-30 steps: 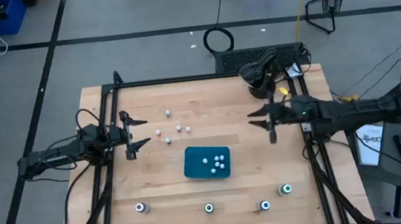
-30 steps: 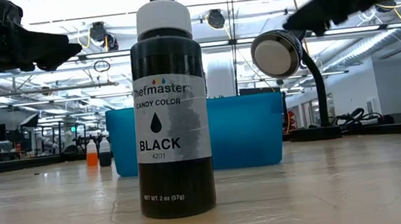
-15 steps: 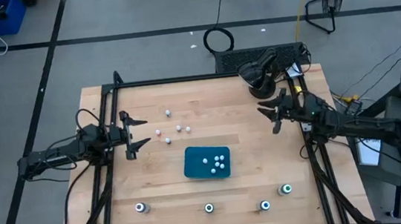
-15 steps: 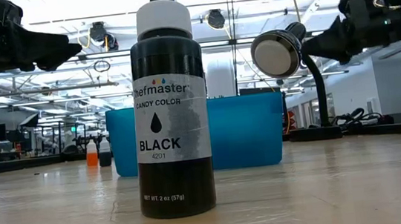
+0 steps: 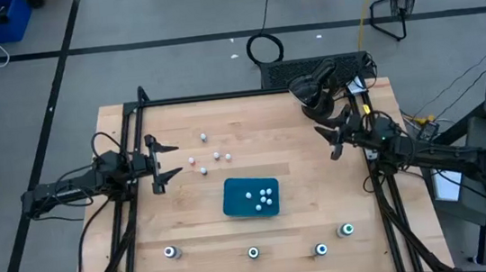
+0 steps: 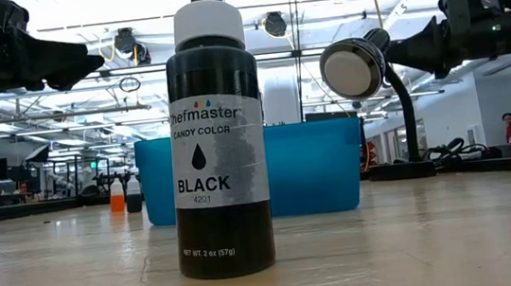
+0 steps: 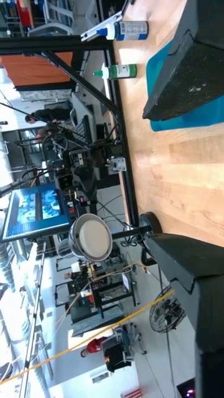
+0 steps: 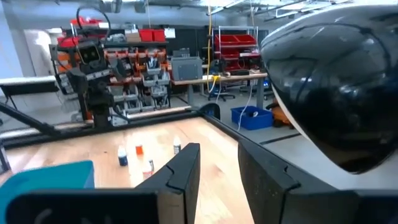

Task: Pick & Place food coloring
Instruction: Put the orange food coloring bottle into the blue bin, then put the blue food coloring bottle into the blue bin

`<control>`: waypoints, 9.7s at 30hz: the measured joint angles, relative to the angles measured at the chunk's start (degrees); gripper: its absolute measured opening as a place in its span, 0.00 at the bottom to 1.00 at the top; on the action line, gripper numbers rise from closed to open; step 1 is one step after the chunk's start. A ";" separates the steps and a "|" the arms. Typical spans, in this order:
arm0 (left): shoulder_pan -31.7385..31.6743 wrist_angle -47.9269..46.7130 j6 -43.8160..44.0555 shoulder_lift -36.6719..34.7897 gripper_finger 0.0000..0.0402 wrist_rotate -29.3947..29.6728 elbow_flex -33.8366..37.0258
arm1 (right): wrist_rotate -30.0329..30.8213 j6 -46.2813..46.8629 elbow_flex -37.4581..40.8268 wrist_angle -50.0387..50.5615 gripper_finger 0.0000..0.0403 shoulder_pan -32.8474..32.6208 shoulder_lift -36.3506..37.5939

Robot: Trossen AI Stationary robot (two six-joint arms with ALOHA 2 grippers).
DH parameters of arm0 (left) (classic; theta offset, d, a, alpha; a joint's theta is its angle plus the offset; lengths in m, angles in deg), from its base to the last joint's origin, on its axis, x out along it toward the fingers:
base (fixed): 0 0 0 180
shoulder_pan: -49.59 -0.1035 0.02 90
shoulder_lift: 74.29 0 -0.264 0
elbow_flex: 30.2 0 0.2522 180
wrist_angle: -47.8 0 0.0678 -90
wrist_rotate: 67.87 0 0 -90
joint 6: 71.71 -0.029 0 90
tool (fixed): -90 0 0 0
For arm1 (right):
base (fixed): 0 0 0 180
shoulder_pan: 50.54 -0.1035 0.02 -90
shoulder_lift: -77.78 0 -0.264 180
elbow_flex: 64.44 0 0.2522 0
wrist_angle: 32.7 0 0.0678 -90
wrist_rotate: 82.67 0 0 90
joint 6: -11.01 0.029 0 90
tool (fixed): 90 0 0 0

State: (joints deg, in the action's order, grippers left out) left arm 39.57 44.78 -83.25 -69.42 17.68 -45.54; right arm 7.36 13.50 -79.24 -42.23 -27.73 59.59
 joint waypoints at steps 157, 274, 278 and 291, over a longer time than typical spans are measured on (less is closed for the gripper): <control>14.49 -62.50 22.93 95.48 0.17 15.99 -77.48 | -0.09 2.83 0.20 -0.02 0.25 -0.02 -0.26; 0.29 -36.13 25.41 83.62 0.58 7.43 -40.19 | -0.11 2.83 0.22 -0.04 0.25 -0.02 -0.31; 0.29 -36.15 25.49 83.62 0.58 7.41 -40.19 | -0.09 2.83 0.22 -0.03 0.25 -0.02 -0.31; 0.29 -36.05 25.47 83.62 0.32 7.29 -40.19 | -0.09 2.83 0.21 -0.03 0.25 -0.02 -0.31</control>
State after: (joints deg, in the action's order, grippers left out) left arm 39.86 8.73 -57.78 14.20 24.97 -85.74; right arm 7.27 16.33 -79.03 -42.26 -27.76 59.28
